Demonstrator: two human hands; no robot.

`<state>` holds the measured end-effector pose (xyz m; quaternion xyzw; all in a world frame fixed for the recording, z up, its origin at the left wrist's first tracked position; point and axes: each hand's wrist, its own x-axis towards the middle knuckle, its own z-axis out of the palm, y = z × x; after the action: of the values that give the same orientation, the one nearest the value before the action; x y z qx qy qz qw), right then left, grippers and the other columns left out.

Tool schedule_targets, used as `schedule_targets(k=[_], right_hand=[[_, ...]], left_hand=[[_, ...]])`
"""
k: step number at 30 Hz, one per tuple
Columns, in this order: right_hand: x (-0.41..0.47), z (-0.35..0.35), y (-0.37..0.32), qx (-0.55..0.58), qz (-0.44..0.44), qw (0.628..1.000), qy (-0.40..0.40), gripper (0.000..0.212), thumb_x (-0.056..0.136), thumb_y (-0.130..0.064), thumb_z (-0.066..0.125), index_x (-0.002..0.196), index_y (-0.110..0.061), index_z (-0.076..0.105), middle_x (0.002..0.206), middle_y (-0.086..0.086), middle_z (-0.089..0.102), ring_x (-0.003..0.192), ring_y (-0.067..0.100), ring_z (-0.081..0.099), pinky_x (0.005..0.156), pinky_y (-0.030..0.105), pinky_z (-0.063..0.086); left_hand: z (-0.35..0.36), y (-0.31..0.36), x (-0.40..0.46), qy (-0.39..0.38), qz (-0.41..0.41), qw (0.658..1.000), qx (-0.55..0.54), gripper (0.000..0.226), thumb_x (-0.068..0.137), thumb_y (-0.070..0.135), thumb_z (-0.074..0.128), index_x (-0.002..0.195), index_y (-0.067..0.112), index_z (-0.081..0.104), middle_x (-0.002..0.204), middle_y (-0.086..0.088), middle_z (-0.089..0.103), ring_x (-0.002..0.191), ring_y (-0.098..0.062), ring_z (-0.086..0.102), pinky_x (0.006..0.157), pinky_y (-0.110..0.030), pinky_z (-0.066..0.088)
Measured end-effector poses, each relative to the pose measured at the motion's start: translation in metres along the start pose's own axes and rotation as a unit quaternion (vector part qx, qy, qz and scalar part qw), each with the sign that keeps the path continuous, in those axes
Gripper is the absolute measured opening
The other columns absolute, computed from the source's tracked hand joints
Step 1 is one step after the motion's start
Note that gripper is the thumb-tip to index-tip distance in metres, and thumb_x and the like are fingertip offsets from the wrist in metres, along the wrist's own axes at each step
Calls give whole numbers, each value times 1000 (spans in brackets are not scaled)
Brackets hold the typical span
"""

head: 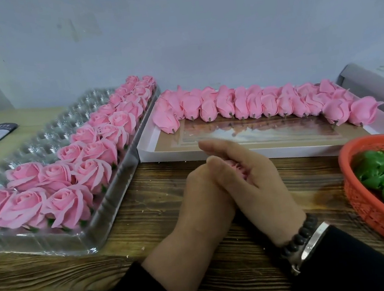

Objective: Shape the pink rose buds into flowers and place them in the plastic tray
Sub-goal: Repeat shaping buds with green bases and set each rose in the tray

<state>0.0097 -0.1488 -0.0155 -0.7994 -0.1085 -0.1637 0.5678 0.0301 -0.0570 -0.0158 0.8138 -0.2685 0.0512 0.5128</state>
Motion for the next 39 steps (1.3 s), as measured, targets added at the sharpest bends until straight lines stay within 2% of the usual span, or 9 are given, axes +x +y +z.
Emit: schedule_targets(k=[3, 7, 12, 15, 17, 21, 26, 33, 39], right_hand=[[2, 0, 1, -12, 3, 1000, 20, 28, 84, -44, 49, 98, -33, 69, 96, -22, 68, 96, -9, 60, 82, 8, 42], [6, -8, -1, -41, 17, 997, -61, 23, 94, -17, 52, 99, -26, 72, 108, -19, 67, 101, -3, 61, 88, 19, 48], [2, -13, -6, -34, 52, 988, -140, 25, 93, -31, 47, 100, -42, 67, 84, -19, 69, 47, 18, 63, 46, 27, 51], [2, -14, -5, -44, 33, 991, -118, 27, 82, -37, 50, 102, -42, 67, 96, -20, 70, 78, 9, 70, 71, 22, 56], [3, -14, -3, -34, 20, 994, -98, 32, 78, -37, 55, 108, -38, 64, 105, -21, 68, 99, -6, 61, 89, 12, 45], [4, -15, 2, 10, 26, 996, -87, 49, 68, -40, 66, 116, -35, 58, 108, -16, 66, 100, -10, 59, 83, 5, 42], [4, -15, 1, 29, 9, 997, -76, 75, 57, -51, 74, 125, -37, 47, 127, -17, 55, 116, -9, 50, 93, 7, 39], [0, 0, -2, -8, -15, 1000, 18, 32, 79, -54, 50, 101, -36, 66, 103, -21, 67, 102, -9, 58, 87, 9, 42], [4, -5, -3, -36, 5, 999, -35, 28, 83, -28, 47, 95, -29, 72, 105, -21, 68, 102, -4, 60, 96, 18, 43]], left_hand=[[5, 1, -1, 8, 4, 1000, 19, 23, 88, 10, 55, 78, 29, 59, 75, 17, 56, 76, 7, 57, 62, -1, 41], [2, 0, 2, -44, -48, 997, -43, 34, 81, 2, 61, 65, 30, 52, 62, 19, 53, 64, 21, 54, 53, 1, 39], [2, 2, 5, -130, -109, 983, 74, 45, 91, 7, 49, 50, 21, 37, 29, 12, 44, 38, 11, 47, 46, -3, 38], [-2, 6, 0, -125, -69, 989, 26, 38, 87, 7, 54, 52, 19, 47, 43, 18, 54, 56, 18, 52, 54, 1, 38], [-5, 8, -2, -82, -57, 992, -79, 20, 84, 5, 60, 71, 19, 62, 67, 12, 64, 70, 8, 60, 61, -6, 46], [-8, 9, 0, -30, -32, 990, -133, 10, 83, -3, 61, 76, 2, 66, 74, -7, 67, 68, -8, 60, 62, -20, 51], [-8, 1, 2, -10, -25, 998, -62, 14, 86, 8, 62, 74, 15, 63, 73, 0, 66, 71, -8, 63, 60, -11, 49], [4, 0, -1, -14, -13, 1000, 16, 12, 92, 23, 54, 96, 20, 64, 92, 7, 64, 88, -5, 61, 75, -21, 53], [2, 9, 0, -58, -40, 997, -34, 16, 86, 1, 56, 84, 17, 58, 70, 19, 52, 68, 24, 51, 58, 2, 38]])
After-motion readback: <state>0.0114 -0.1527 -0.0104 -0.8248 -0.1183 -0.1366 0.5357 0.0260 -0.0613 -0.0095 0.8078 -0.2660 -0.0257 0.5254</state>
